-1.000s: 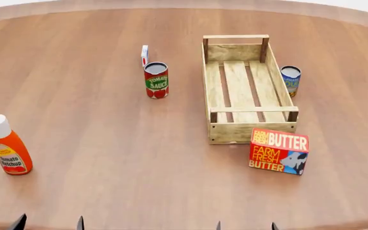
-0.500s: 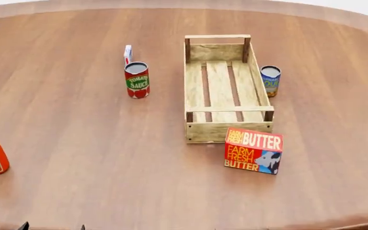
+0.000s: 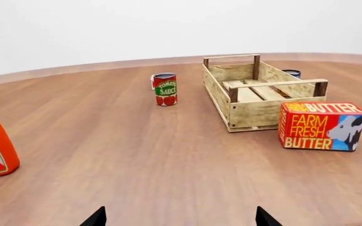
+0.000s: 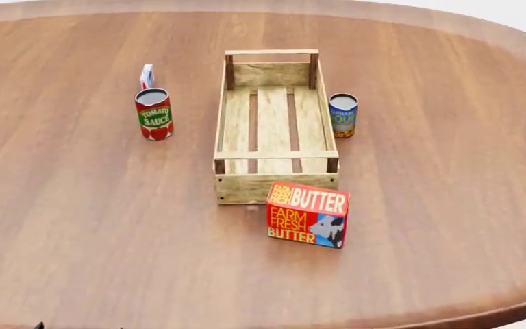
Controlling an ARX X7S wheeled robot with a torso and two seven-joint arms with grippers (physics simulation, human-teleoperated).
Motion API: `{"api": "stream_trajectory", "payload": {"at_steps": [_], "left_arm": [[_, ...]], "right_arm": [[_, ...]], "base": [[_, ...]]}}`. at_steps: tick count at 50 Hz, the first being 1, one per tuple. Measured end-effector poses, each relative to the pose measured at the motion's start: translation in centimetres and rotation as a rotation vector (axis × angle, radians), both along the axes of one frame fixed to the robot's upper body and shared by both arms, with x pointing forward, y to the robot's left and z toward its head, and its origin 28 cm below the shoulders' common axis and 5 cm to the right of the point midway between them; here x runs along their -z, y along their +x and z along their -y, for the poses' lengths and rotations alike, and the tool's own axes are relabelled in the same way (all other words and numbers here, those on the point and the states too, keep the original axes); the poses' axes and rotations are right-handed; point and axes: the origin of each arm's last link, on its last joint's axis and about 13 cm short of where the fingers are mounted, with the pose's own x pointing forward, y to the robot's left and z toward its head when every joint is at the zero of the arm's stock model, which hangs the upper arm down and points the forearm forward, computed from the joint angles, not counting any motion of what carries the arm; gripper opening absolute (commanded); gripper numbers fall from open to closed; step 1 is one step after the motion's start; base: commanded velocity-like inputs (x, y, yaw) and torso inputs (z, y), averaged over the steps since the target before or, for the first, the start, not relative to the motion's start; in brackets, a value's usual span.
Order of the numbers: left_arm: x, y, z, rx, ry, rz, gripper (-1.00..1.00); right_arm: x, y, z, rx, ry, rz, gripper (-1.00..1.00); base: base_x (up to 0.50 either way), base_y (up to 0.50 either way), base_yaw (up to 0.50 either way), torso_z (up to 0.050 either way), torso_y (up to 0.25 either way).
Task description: Pick up the butter and put it in the tray.
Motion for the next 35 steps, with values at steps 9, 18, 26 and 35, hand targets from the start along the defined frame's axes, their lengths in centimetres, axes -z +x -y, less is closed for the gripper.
{"api": "stream_trajectory", "payload": {"at_steps": [9,18,26,35], "left_arm": [[-2.3,0.1,0.0,-0.014,-0.003,-0.007,1.00],[-8.4,1.6,0.3,-0.008,-0.029,0.053,1.00],[-12.8,2.3,0.3,-0.008,-0.051,0.111,1.00],[-16.2,2.4,0.3,-0.002,-0.063,0.160,1.00]], "right_arm": [[-2.5,0.2,-0.2,0.014,-0.003,-0.014,1.00],[-9.0,1.1,-0.2,0.013,-0.031,0.022,1.00],[-13.4,1.1,-0.1,0.012,-0.081,0.070,1.00],[-16.4,0.9,-0.2,0.010,-0.125,0.108,1.00]], "base": [[0.00,0.00,0.00,0.000,0.000],[0.00,0.00,0.00,0.000,0.000],[0.00,0.00,0.00,0.000,0.000],[0.00,0.00,0.00,0.000,0.000]]}}
